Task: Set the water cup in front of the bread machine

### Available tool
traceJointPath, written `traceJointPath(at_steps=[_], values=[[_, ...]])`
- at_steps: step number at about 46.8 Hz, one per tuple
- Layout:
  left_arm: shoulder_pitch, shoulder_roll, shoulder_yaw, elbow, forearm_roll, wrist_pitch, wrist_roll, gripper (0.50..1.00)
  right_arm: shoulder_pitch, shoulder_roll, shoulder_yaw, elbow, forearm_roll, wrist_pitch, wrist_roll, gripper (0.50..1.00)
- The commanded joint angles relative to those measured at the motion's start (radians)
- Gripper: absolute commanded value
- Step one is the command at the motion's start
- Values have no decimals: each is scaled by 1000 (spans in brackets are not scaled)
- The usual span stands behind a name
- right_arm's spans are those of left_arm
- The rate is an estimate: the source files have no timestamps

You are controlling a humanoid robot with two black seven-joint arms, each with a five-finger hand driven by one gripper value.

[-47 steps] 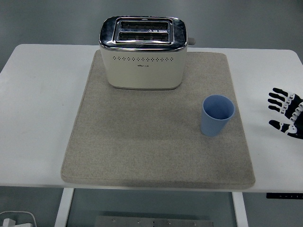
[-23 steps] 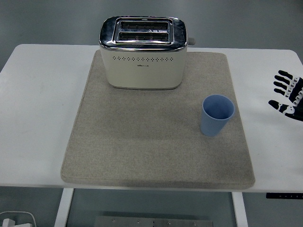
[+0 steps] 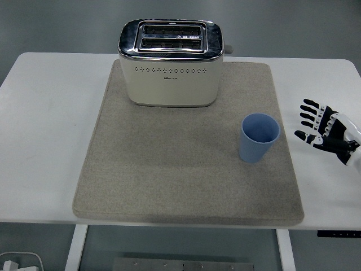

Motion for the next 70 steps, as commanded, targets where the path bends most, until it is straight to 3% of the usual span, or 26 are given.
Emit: traceJointPath(at_steps=[1,16,29,70], values=[[0,0,0,0,0,0,0,999,-35,4,3,3,-9,2,20,913],[0,0,0,0,0,0,0,996,-56,27,4,3,-12,-12,51,913],[0,0,0,0,0,0,0,999,-58,40,6,17,-11,-14,135,913],[0,0,0,0,0,0,0,999,-76,121,4,20,-192,-12,187,913]])
